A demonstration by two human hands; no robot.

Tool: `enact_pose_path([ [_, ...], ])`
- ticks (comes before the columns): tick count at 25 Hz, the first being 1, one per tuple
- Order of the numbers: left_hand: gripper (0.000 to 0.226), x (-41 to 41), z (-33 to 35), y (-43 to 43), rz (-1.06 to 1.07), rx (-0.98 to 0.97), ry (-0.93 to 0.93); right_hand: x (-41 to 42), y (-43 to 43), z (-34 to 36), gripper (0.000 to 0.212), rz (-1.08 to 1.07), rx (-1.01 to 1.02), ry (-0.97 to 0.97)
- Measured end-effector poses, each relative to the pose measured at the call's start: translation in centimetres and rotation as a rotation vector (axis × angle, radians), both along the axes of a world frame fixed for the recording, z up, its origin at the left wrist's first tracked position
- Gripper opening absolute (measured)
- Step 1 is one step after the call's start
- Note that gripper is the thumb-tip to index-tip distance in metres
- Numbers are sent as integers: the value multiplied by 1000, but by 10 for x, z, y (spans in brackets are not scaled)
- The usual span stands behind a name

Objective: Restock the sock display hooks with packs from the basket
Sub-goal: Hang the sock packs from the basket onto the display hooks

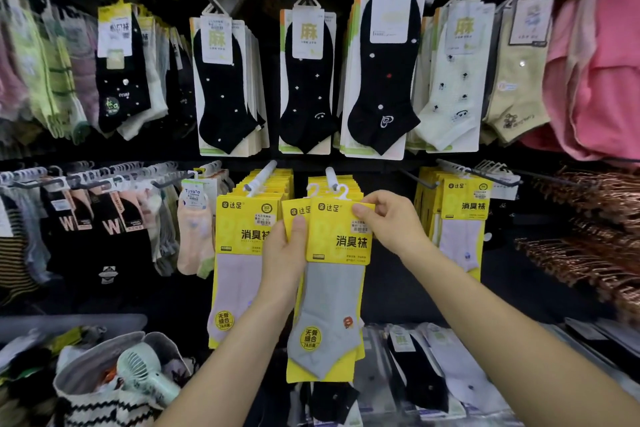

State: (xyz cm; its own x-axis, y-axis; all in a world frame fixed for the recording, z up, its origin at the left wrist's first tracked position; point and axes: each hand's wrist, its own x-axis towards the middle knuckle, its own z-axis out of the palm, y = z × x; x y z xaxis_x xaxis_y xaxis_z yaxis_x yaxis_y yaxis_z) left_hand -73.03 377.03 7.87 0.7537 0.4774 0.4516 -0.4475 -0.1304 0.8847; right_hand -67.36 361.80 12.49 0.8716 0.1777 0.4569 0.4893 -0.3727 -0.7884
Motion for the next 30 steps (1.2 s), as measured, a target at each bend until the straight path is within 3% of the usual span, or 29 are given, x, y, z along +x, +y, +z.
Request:
enact_pose_path([
  [6,25,-8,7,37,185,-61,-21,15,2,10,13,-45,-28,43],
  [10,21,-24,13,56,259,16,-81,26,13,11,8,-89,-143,20],
  [16,32,-29,9,47,191,117,-13,30,18,5,20,-194,-236,14],
  [19,23,-21,-1,31,81,116,41,22,12,0,31,-291,-200,-118],
  [22,23,-12,-8,14,-20,114,108,6,8,-3,14,-78,-56,-217],
  [25,22,-5,-12,-6,-70,179,164,-4,5,1,8,131,-106,-153],
  [30,7,9,-5,-20,-103,148,134,10,-1,11,13,31,-139,-129],
])
